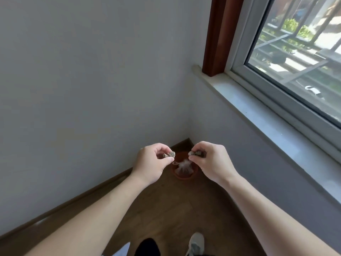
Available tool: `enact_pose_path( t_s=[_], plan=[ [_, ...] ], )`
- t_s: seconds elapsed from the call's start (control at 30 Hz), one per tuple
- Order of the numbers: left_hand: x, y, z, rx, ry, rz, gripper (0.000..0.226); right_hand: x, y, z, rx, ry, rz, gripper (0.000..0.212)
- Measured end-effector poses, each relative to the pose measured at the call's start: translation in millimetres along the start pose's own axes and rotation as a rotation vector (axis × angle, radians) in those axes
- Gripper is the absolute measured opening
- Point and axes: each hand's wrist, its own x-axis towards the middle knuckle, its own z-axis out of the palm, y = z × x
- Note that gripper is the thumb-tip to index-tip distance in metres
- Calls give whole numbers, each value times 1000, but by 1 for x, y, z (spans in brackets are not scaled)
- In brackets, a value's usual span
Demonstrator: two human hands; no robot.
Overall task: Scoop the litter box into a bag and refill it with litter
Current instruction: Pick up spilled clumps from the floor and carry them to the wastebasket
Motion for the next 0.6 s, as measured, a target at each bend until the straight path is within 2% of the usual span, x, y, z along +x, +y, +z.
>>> enact_pose_path(
  t_s=[0.23, 0.6],
  plan=[
    [92, -39, 12, -6, -80, -9, 23, 72, 34, 29, -37, -24, 88, 13],
    [206, -124, 59, 18, -278, -57, 23, 141, 110, 104, -5, 13, 337, 9]
  ],
)
